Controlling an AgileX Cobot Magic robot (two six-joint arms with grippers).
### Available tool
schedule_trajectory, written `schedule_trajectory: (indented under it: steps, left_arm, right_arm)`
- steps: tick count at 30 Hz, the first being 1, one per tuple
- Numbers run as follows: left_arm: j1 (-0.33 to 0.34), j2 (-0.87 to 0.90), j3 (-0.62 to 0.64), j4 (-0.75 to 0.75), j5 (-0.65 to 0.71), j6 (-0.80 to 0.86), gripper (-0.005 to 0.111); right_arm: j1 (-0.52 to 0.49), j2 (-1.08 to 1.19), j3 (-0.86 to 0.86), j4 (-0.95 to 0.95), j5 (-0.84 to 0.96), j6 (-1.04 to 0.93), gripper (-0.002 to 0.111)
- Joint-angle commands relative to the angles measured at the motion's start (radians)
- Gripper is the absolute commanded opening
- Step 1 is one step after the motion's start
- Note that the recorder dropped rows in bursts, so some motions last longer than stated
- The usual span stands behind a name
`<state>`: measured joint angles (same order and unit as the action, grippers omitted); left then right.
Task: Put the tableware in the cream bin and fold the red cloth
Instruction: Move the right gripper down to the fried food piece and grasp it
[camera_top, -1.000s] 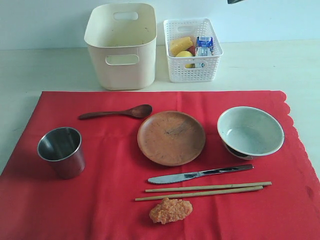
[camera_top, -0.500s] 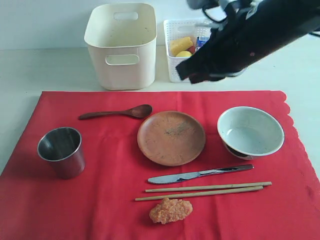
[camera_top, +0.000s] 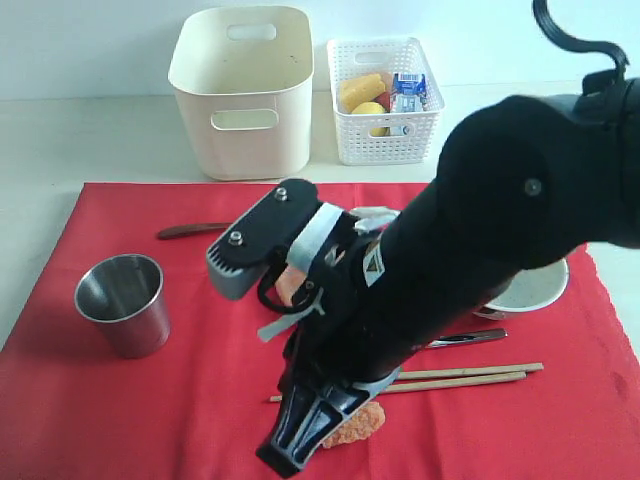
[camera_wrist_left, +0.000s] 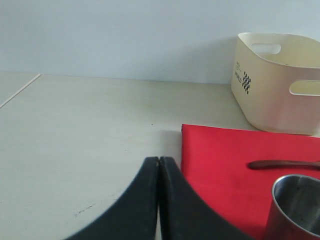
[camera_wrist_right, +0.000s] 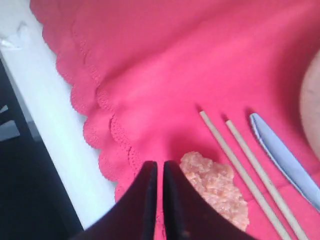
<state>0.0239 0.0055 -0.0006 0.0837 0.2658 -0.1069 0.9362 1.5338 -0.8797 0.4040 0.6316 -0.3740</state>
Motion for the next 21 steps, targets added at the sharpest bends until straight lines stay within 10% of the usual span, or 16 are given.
schedule_trajectory:
  steps: [1, 8, 21]
  left_arm:
    - [-0.006, -0.005, 0.001, -0.005, -0.001, -0.001, 0.003]
    - [-0.006, -0.005, 0.001, -0.005, -0.001, -0.001, 0.003]
    - [-0.006, -0.005, 0.001, -0.005, -0.001, -0.001, 0.003]
  right_arm:
    - [0.047, 0.014, 0.016, -0.069, -0.022, 0.044, 0.020]
    - [0.058, 0.080, 0.016, -0.159, -0.010, 0.089, 0.048]
    - [0.058, 0.227, 0.016, -0.274, 0.007, 0.114, 0.058]
